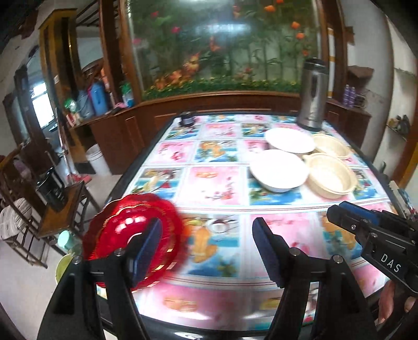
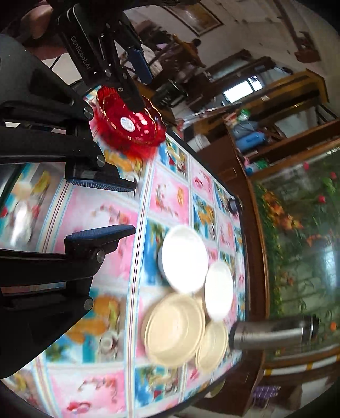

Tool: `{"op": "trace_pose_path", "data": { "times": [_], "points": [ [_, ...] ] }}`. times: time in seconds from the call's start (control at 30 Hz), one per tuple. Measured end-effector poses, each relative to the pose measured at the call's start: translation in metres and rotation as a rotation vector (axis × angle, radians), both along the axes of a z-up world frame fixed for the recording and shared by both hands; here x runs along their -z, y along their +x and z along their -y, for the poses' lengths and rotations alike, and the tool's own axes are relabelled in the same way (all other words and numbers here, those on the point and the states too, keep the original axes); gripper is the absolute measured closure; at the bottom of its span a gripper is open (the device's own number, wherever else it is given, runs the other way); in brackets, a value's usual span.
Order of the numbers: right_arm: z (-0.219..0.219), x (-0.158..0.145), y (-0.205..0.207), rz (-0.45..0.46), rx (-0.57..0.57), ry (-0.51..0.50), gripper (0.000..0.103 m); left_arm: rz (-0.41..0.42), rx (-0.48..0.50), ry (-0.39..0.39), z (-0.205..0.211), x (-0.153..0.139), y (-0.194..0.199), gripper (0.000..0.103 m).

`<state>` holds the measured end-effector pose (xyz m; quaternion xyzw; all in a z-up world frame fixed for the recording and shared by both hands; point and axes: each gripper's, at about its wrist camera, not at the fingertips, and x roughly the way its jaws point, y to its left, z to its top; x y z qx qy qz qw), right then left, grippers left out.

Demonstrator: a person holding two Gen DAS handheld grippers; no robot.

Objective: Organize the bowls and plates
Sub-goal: 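Withdraw the right gripper and move it toward the beige bowls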

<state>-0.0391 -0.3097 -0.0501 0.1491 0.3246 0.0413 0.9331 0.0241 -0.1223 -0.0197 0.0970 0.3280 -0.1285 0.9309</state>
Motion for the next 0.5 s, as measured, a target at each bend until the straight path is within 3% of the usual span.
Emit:
{"op": "trace_pose_path", "data": {
  "times": [0.13, 0.27, 0.5],
  "points": [
    [0.021, -0.004, -0.014, 0.014, 0.035, -0.013, 0.073, 0.005, 0.031, 0.009, 0.024, 0.000, -0.008, 0.031],
    [0.037, -0.012, -0.028, 0.063, 0.069, -0.025, 0.048, 0.005, 0.049, 0.019, 0.041, 0.000, -0.010, 0.031],
    [0.055, -0.011, -0.028, 0.082, 0.075, 0.005, 0.046, -0.018, 0.069, 0.026, 0.059, 0.008, -0.001, 0.031]
  ]
}}
